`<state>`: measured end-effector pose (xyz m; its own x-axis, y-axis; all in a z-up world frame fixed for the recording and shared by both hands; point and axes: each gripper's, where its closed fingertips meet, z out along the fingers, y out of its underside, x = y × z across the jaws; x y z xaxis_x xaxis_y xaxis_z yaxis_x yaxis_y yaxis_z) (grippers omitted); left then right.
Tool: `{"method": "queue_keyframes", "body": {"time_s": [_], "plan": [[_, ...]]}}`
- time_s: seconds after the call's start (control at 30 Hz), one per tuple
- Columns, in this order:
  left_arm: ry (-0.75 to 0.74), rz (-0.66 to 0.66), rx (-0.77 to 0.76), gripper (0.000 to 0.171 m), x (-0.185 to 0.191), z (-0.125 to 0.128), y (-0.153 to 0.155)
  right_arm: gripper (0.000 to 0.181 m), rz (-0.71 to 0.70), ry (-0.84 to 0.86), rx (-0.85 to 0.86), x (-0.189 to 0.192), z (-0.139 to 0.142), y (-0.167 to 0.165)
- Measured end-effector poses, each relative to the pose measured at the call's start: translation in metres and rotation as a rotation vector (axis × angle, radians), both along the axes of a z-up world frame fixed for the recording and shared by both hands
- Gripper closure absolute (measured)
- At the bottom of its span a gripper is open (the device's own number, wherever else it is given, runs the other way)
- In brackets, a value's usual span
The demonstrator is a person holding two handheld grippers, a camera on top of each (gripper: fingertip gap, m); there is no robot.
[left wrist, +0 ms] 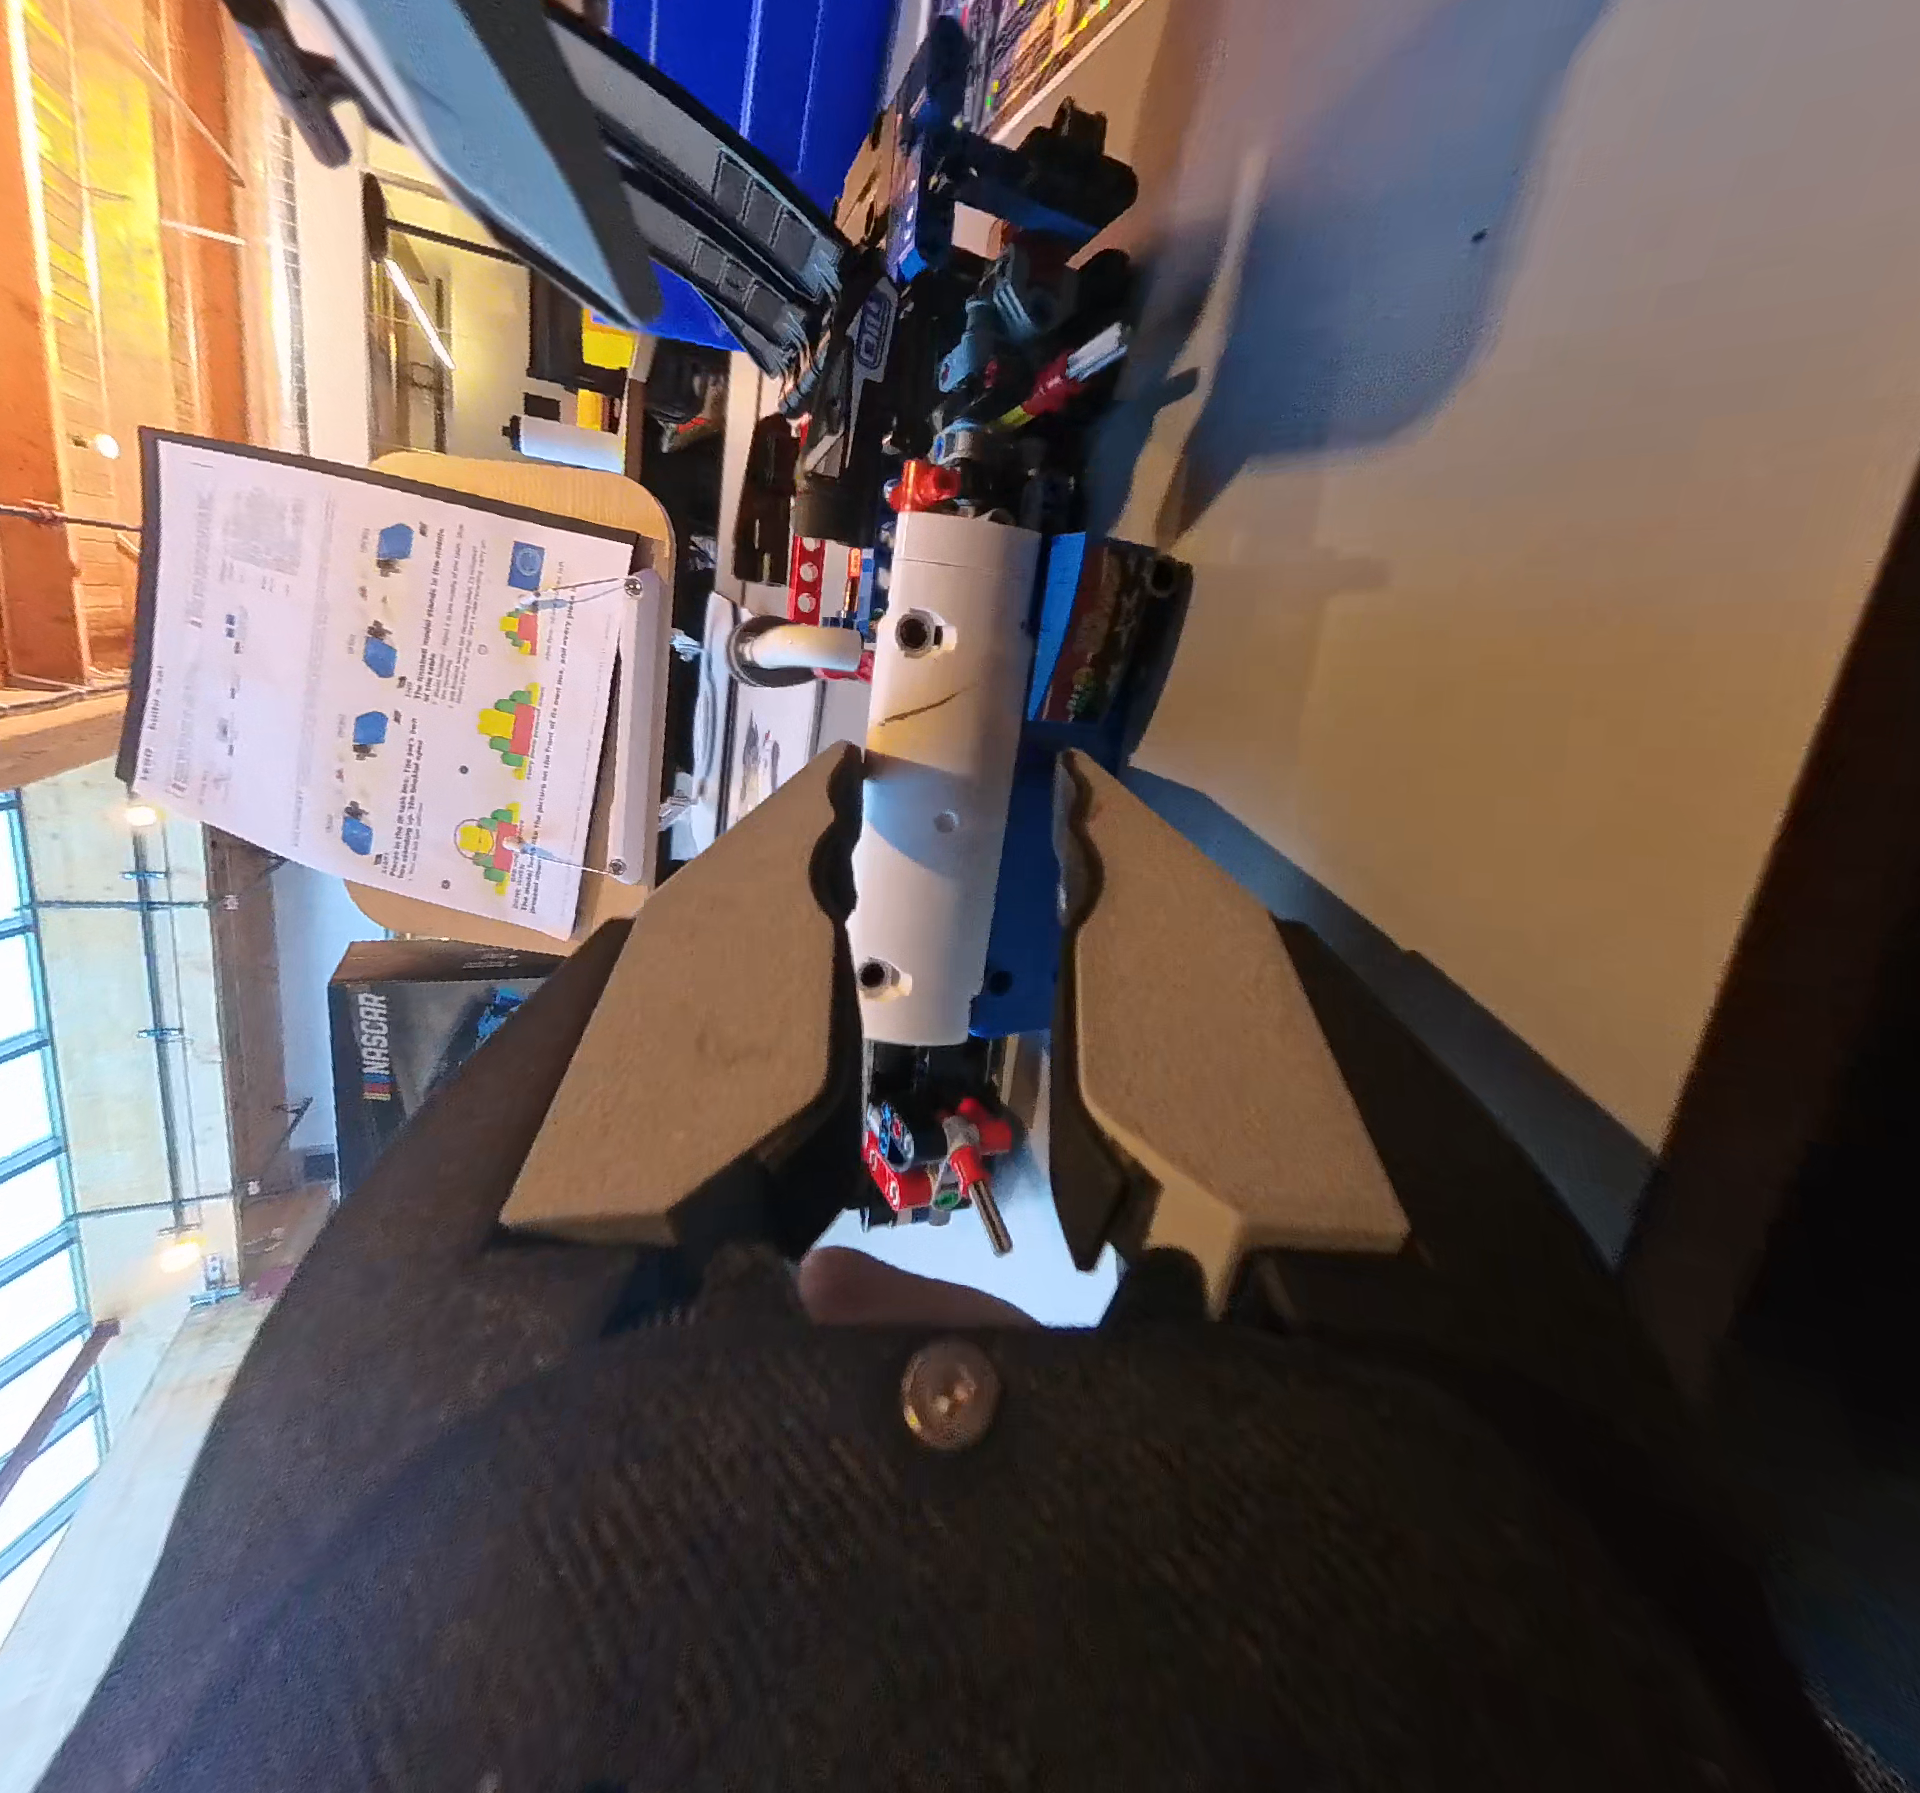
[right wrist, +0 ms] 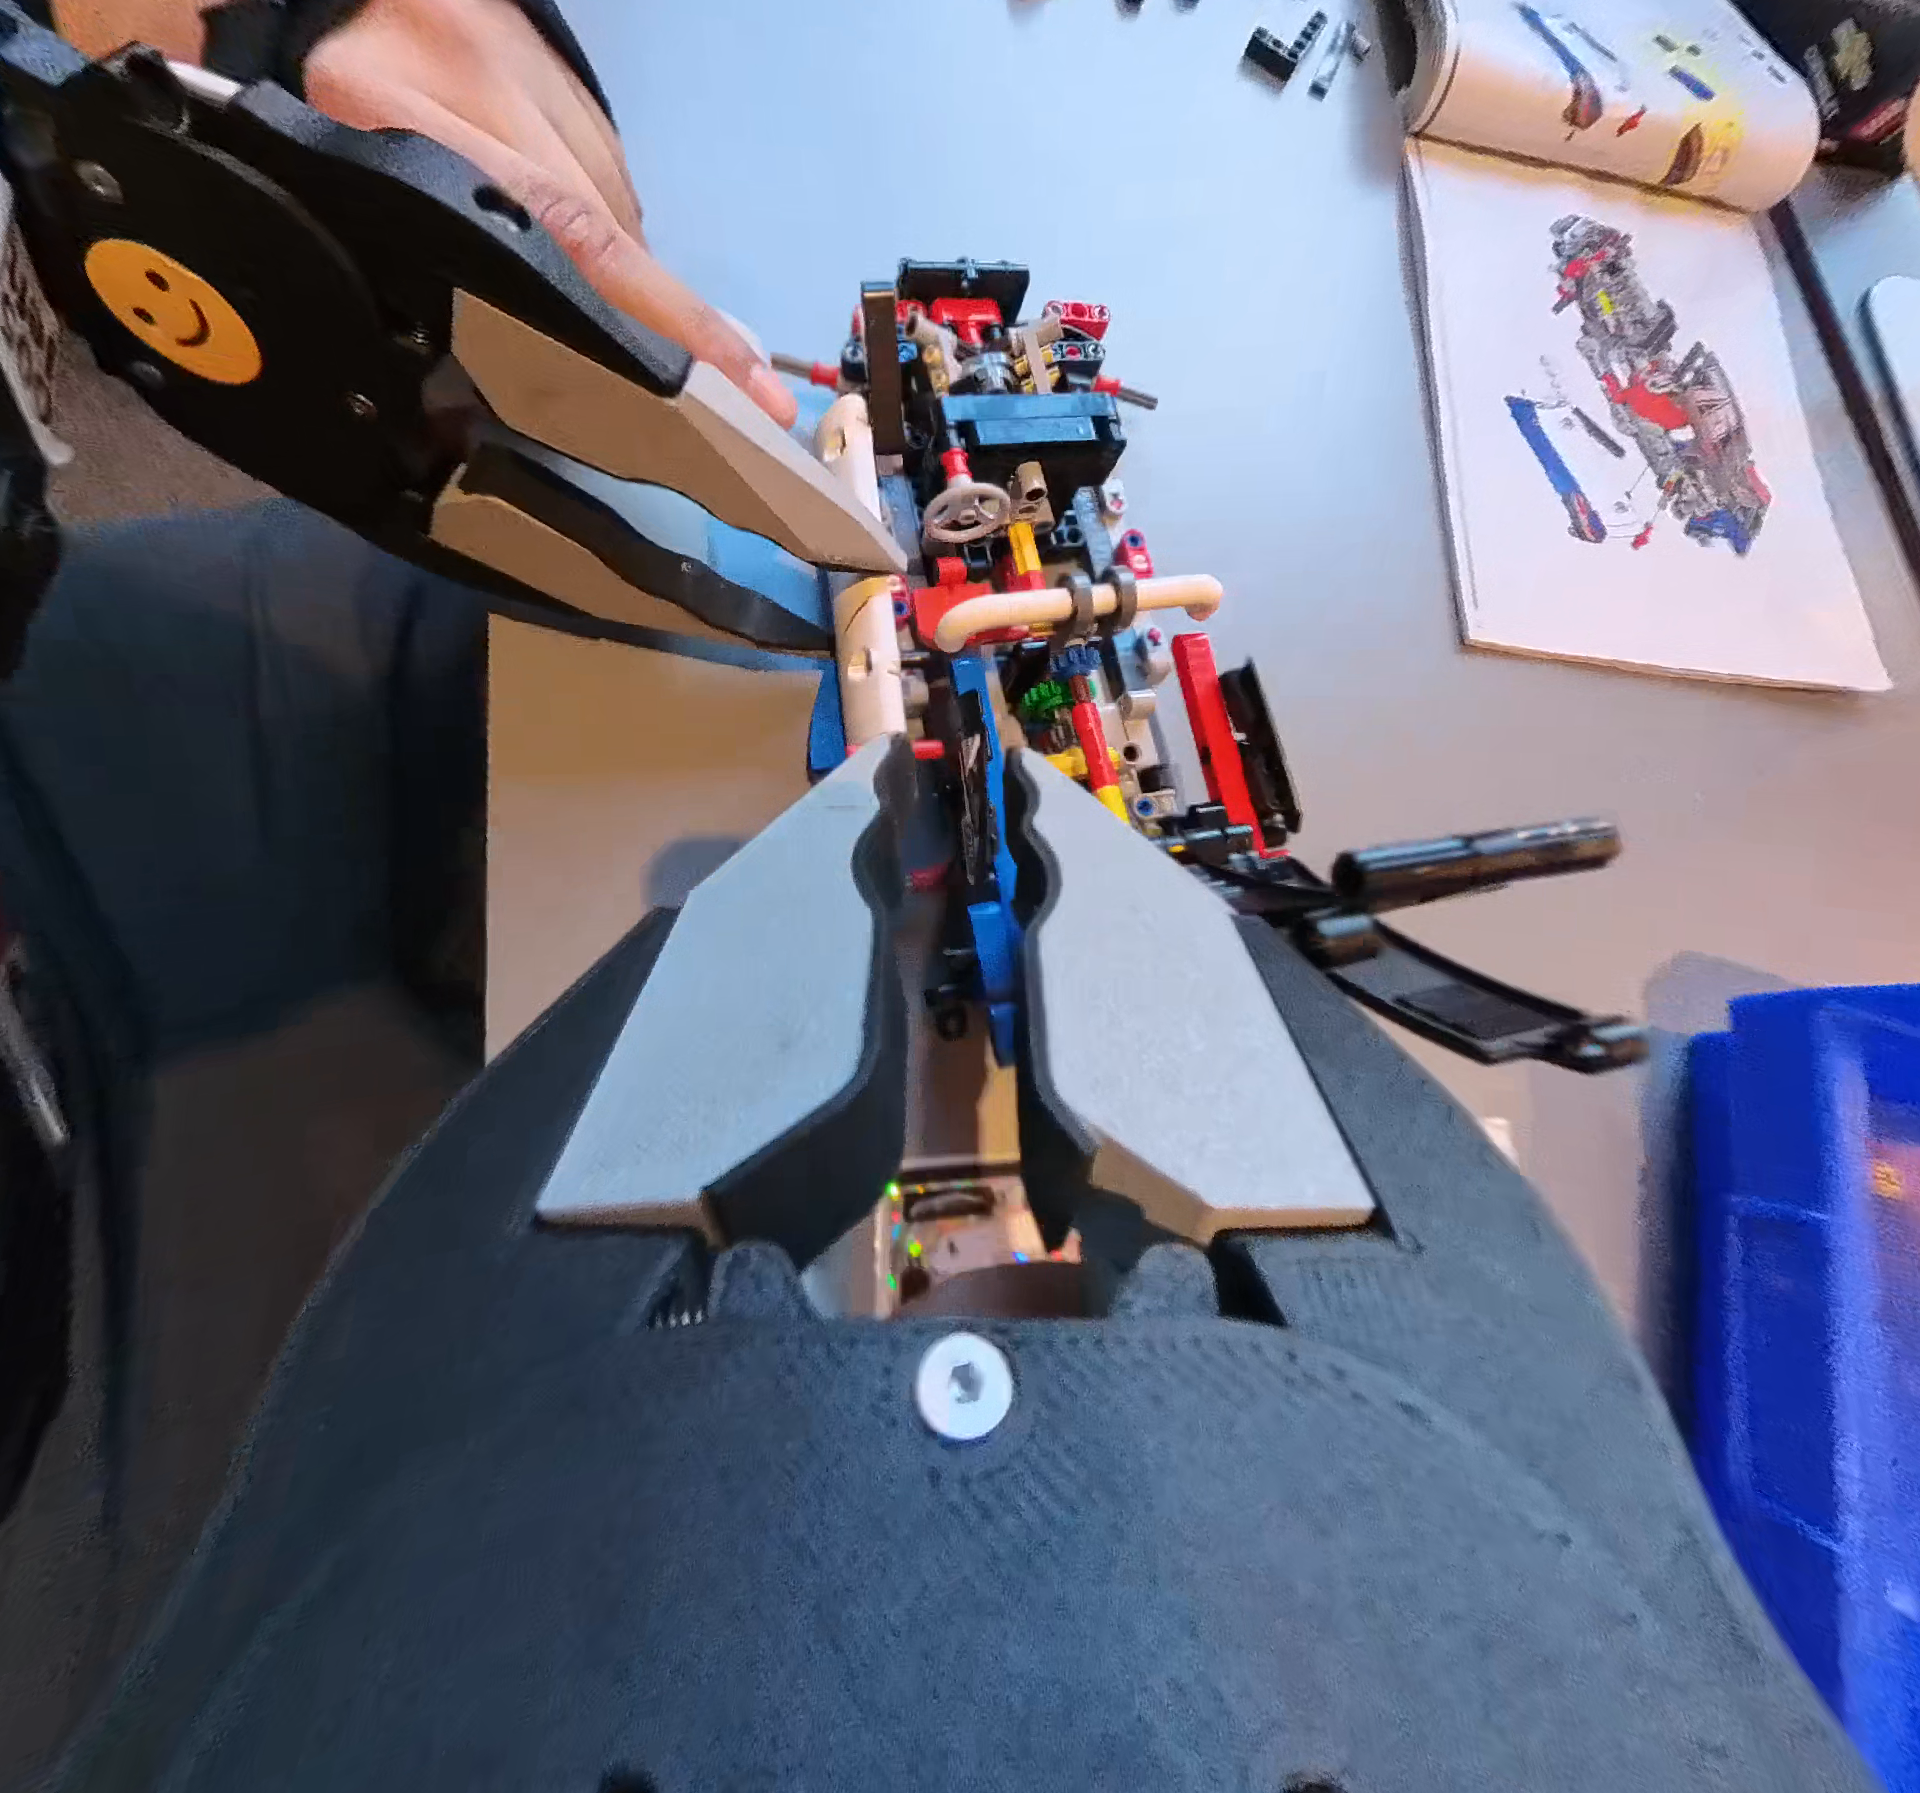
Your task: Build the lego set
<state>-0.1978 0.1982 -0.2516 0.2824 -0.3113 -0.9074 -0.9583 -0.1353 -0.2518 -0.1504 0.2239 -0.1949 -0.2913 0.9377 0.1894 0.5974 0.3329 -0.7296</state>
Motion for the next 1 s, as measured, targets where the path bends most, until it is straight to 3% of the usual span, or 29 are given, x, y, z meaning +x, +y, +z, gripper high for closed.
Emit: {"method": "queue_keyframes", "body": {"time_s": [0.23,0.47,0.63,0.8,1.0], "plan": [[-0.012,0.024,0.036,0.137,-0.002,0.000,0.003,0.165,-0.043,-0.020,0.018,0.008,0.033,0.011],[-0.008,0.004,0.051,0.136,-0.002,0.000,0.005,0.156,-0.084,-0.033,-0.016,0.010,0.021,0.017],[0.012,0.010,0.081,0.136,-0.003,0.000,0.006,0.156,-0.065,0.055,-0.124,0.023,0.035,0.004],[0.014,0.011,0.096,0.136,-0.002,0.000,0.007,0.157,-0.081,0.064,-0.096,0.028,0.039,0.003],[0.000,-0.001,0.144,0.135,-0.001,0.001,0.006,0.156,-0.107,0.056,-0.153,0.034,0.021,0.005]]}}
